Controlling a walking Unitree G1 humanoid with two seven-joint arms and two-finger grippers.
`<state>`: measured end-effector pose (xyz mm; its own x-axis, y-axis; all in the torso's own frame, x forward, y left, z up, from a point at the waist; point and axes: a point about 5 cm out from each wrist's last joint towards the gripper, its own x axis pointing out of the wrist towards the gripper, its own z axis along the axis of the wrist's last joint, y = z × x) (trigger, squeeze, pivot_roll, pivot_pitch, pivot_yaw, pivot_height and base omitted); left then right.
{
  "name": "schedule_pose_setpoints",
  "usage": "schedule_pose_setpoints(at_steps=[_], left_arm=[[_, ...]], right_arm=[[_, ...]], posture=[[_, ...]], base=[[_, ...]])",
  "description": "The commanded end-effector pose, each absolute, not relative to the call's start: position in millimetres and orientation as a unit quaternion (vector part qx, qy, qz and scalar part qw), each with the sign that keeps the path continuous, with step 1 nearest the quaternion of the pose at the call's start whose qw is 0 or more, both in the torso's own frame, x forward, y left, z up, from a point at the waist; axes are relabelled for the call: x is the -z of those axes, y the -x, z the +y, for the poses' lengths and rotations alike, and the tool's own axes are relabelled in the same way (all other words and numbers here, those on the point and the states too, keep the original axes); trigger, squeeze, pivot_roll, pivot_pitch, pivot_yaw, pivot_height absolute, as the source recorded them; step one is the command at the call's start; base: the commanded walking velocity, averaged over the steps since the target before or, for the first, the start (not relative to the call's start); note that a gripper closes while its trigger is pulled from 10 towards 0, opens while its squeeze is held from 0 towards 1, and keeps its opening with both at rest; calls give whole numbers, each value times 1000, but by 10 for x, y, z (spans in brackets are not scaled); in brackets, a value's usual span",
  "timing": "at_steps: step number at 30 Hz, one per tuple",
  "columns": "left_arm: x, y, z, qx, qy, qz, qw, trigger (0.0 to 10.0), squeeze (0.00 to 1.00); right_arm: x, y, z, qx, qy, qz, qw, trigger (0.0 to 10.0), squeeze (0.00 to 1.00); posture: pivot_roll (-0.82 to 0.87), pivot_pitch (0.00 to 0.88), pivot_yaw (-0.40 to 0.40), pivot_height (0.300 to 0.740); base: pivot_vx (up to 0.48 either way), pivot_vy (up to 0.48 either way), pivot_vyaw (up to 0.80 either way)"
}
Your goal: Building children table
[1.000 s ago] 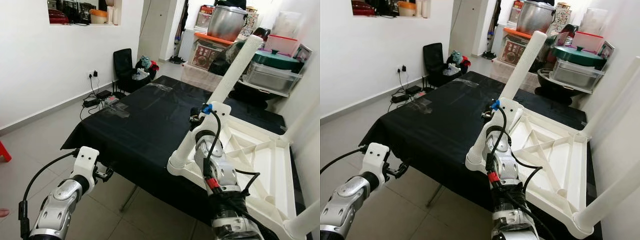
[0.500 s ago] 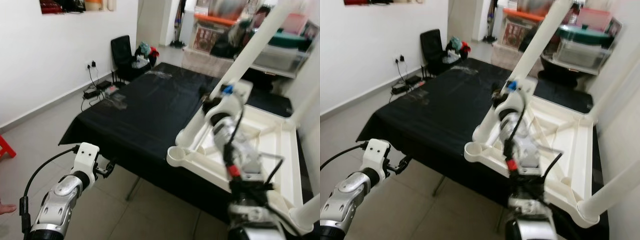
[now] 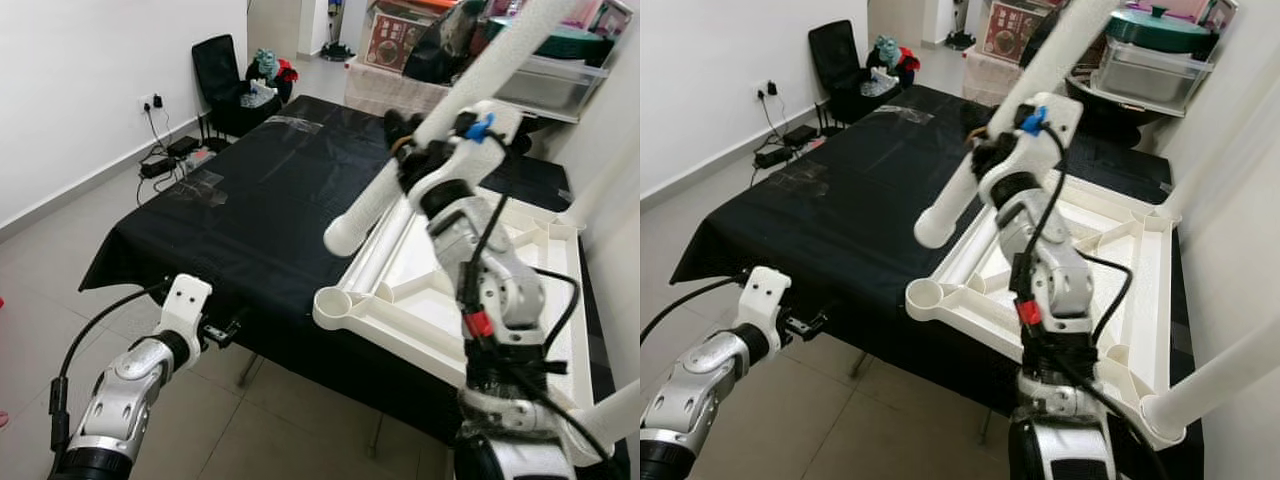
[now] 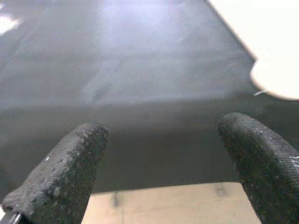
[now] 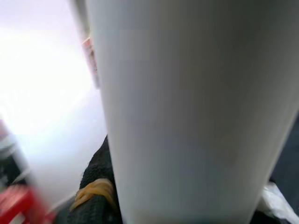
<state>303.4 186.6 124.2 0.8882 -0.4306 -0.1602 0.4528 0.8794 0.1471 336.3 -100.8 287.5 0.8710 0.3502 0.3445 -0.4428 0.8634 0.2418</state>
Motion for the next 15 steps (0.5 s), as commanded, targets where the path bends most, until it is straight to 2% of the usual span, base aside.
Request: schedule_pose_setpoints(at_steps=[1,2,6,15], left_arm=[[-1292,-2998,1779,272,-95,49,956,10000,0],[-1346,-2978,1741,301,-100,41,948,10000,0],[-1418,-2963,1686,344,-111,34,932,10000,0],[-1447,-2992,1676,366,-121,36,922,10000,0]], right_arm=[[-2865,-3298,-886,-245,-154,-143,946,10000,0],[-2812,-3268,-779,-269,-150,-133,942,10000,0],[-2772,-3241,-630,-299,-150,-118,935,10000,0],[-2796,-3128,-466,-359,-142,-121,915,10000,0]], posture=[[87,0,-116,740],[89,0,-116,740],[95,0,-115,740],[88,0,-110,740]], base=[[0,0,0],[0,0,0],[0,0,0],[0,0,0]])
